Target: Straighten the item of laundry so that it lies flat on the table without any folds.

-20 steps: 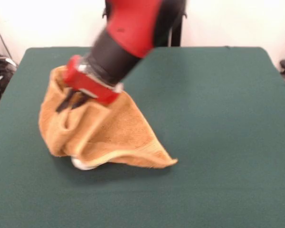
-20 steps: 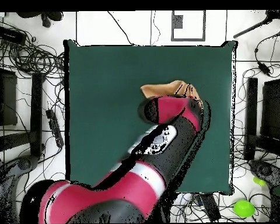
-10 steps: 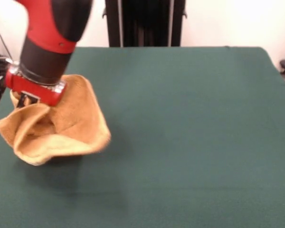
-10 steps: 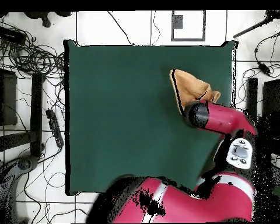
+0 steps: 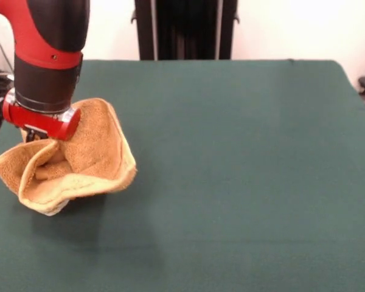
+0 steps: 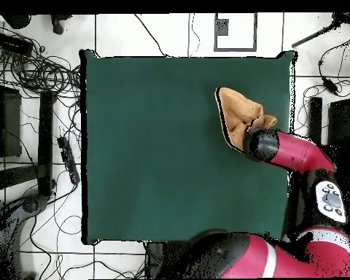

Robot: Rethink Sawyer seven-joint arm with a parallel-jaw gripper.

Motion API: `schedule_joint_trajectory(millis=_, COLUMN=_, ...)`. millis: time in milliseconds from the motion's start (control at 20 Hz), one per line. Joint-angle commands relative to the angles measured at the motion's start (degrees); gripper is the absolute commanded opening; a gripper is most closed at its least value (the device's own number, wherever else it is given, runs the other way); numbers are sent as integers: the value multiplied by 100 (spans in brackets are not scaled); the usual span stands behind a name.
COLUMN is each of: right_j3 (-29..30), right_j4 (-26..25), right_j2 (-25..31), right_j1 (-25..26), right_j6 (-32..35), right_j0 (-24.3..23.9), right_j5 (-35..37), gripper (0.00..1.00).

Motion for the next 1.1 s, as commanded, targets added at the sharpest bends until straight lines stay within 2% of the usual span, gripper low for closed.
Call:
schedule_joint_trajectory(millis=50, right_j3=530, right_j4=-101, right_j2=1434, right_j1=114, right_j6=-777, right_j0=165, right_j5=1233, gripper=0)
schedule_joint_trajectory(millis=250, right_j3=590, right_j4=-6, right_j2=1588, right_j1=25, right_j6=-699, right_j0=67, right_j5=1501, gripper=0)
schedule_joint_trajectory(millis=450, right_j3=839, right_j4=384, right_j2=2151, right_j1=-68, right_j6=-699, right_j0=-281, right_j5=1834, gripper=0)
schedule_joint_trajectory(millis=650, right_j3=987, right_j4=699, right_j2=2443, right_j1=-125, right_j6=-471, right_j0=-441, right_j5=2300, gripper=0)
schedule_joint_trajectory(millis=1100, right_j3=1150, right_j4=642, right_j2=2775, right_j1=-213, right_j6=-494, right_j0=-641, right_j5=2295, gripper=0)
